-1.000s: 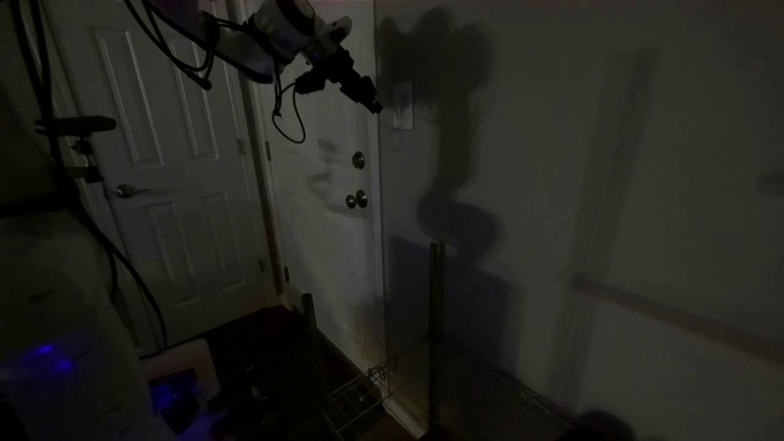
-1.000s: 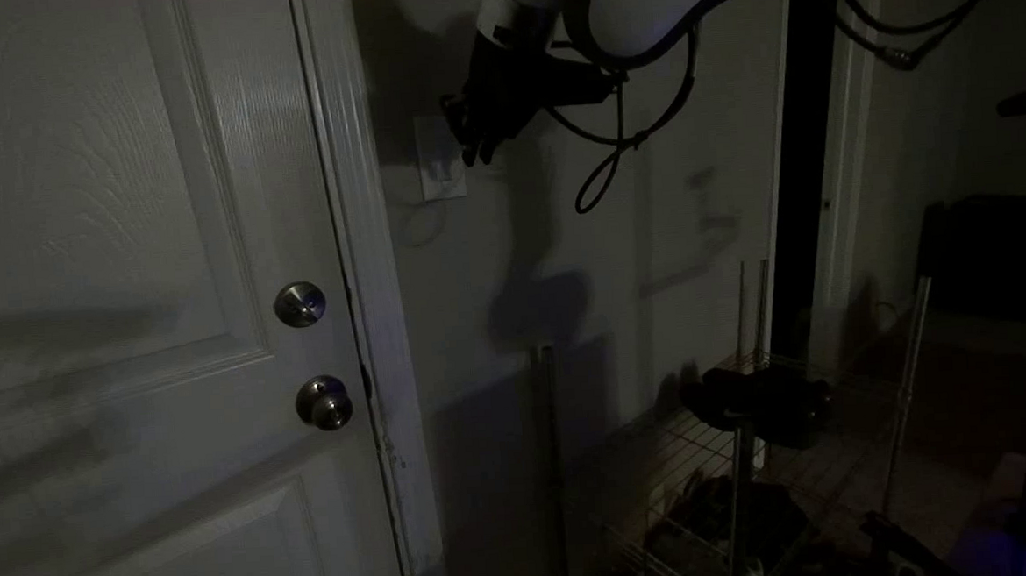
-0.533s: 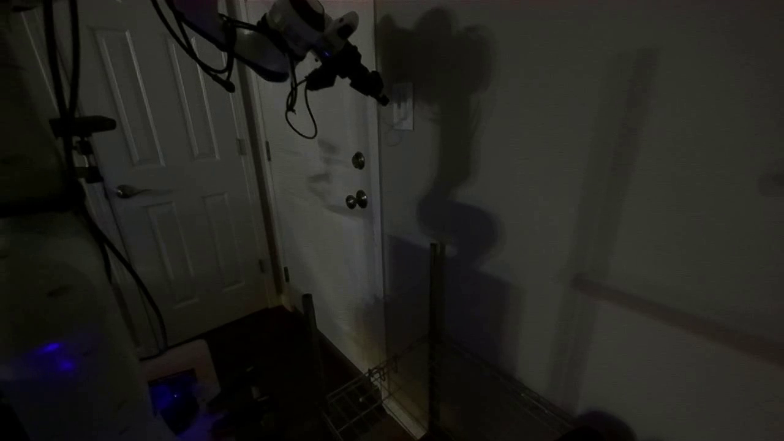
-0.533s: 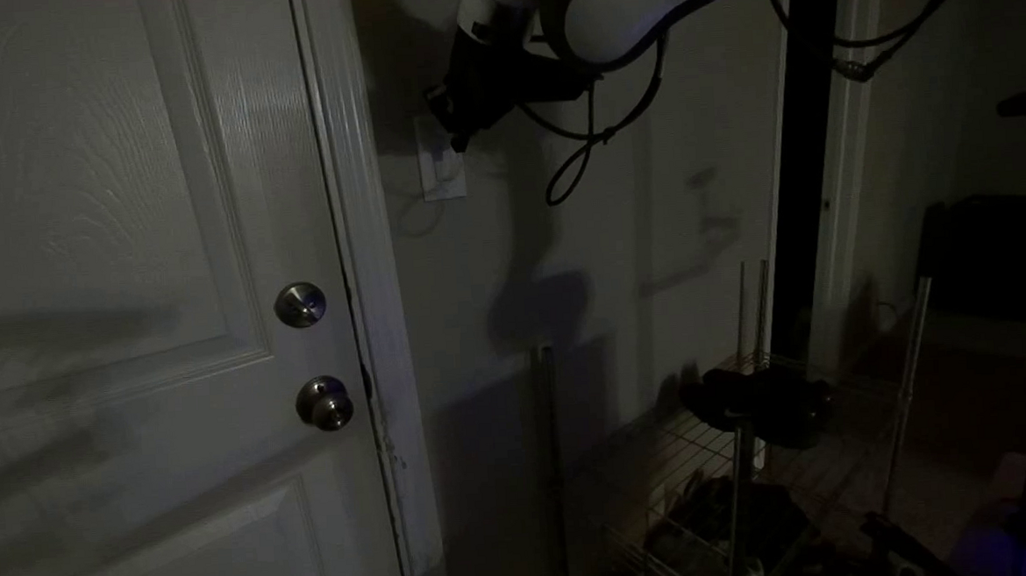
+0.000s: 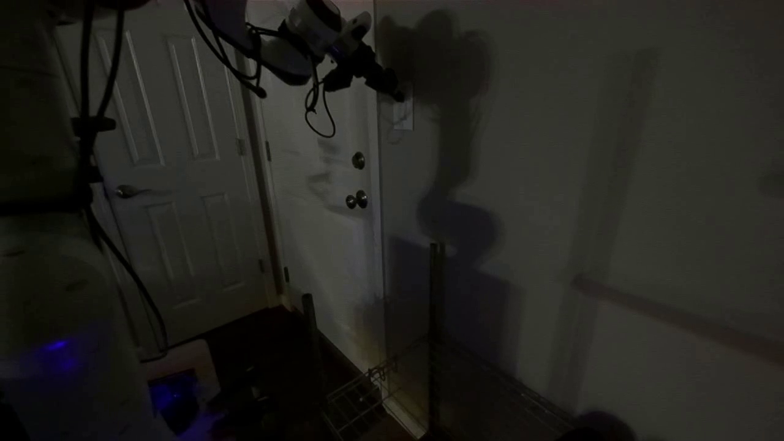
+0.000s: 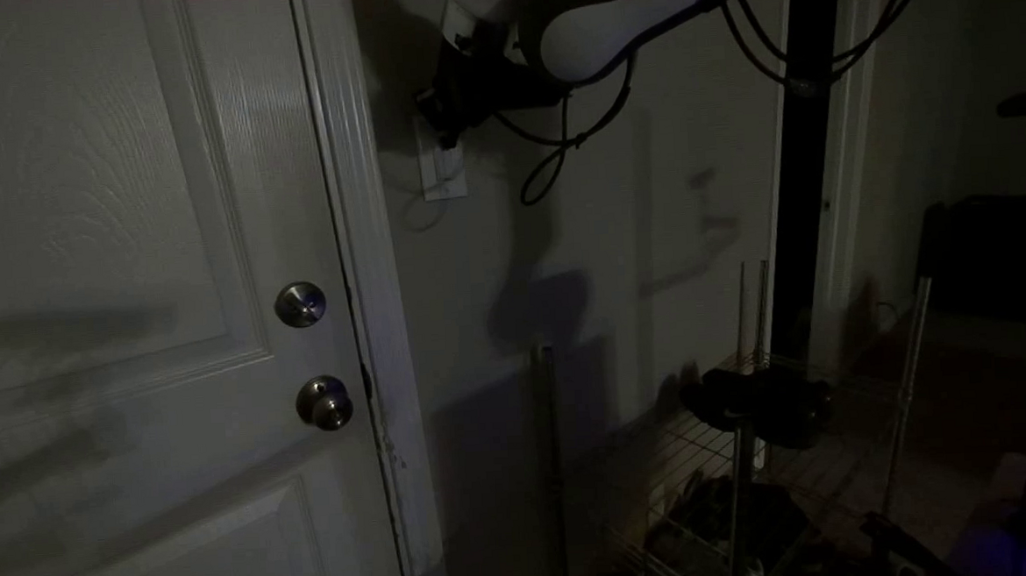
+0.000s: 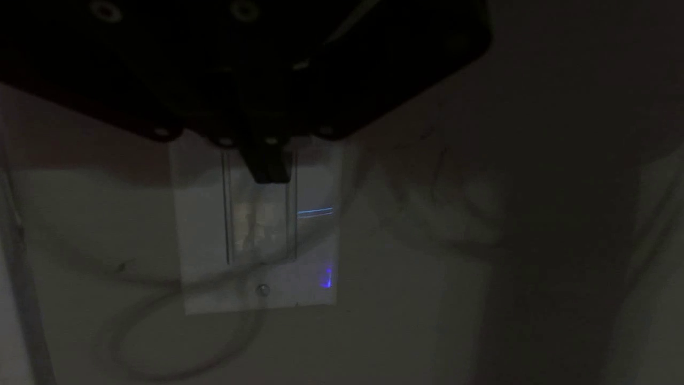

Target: Turn on the light switch

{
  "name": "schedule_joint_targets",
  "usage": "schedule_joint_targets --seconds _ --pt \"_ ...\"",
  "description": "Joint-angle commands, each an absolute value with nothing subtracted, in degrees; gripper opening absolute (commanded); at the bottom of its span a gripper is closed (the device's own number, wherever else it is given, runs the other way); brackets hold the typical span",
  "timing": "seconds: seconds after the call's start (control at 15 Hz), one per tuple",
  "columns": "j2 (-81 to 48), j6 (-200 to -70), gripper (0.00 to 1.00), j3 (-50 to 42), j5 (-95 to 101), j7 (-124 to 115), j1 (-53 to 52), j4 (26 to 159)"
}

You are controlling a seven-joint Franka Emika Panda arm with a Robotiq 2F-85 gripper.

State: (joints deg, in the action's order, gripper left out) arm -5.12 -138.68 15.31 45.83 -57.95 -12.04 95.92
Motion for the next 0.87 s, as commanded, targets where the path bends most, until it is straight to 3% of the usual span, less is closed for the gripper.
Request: schedule_joint_targets --seconds 0.0,0.8 --pt "-7.1 -136.9 0.00 13.4 48.0 -60.6 -14.4 92.8" --pt "-2.1 -136.0 0.00 12.8 44.8 -61.0 -15.5 97.5"
